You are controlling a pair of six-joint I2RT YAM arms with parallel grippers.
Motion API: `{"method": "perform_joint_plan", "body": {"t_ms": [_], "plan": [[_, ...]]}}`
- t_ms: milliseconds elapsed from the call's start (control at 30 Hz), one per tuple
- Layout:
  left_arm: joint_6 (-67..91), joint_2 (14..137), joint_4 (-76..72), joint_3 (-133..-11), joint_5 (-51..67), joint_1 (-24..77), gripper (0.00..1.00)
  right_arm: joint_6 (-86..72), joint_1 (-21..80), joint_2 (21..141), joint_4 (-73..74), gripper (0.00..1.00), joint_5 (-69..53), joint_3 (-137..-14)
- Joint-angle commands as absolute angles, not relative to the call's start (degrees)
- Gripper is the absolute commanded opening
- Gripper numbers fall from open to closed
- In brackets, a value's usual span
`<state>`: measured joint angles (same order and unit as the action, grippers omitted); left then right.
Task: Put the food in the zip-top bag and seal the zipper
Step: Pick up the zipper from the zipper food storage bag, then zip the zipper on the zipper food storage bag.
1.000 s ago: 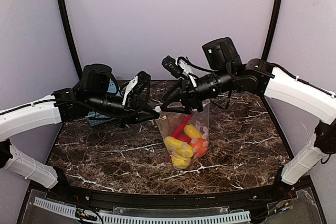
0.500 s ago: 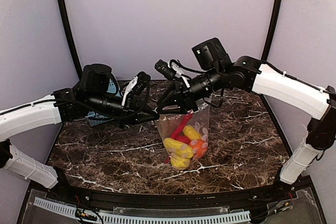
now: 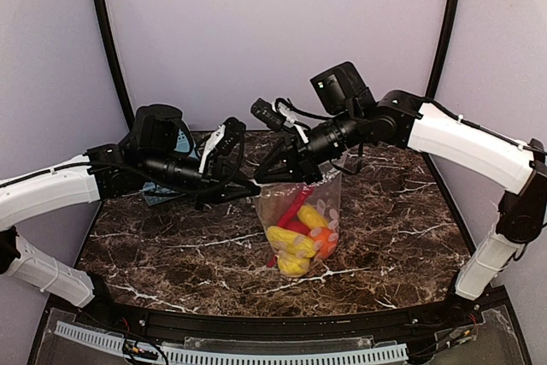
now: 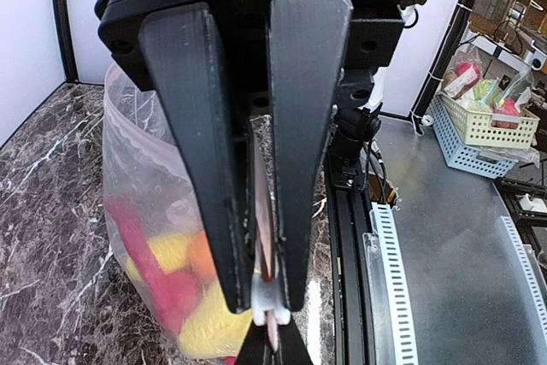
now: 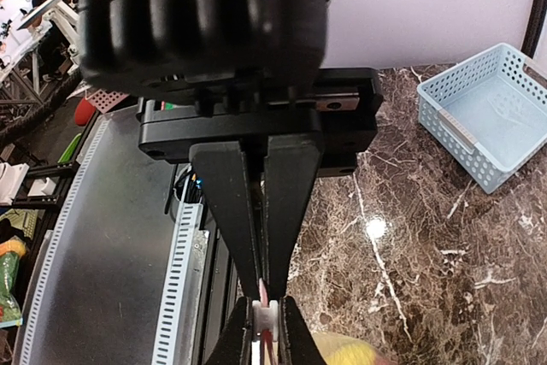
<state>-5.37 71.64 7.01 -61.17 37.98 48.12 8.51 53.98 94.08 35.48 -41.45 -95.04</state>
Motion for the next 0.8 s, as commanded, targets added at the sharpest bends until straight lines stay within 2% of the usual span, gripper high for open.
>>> {"method": "perform_joint_plan", "body": {"t_ms": [0,167,767], "plan": [[-5.3,69.5,6.5,-62.4,34.7,47.9,0.01,8.5,53.8,94.7,36.5,0.06,-42.2,-95.7],[-6.0,69.4,7.9,-62.8,30.7,47.9,0.01,8.0,53.7,94.0,36.5,0.00,-41.4,-95.5],[-6.7,68.1,12.0,-63.2,23.9,47.9,0.01,6.1,52.9,88.3,33.0,0.00,-33.3,-91.6]]}}
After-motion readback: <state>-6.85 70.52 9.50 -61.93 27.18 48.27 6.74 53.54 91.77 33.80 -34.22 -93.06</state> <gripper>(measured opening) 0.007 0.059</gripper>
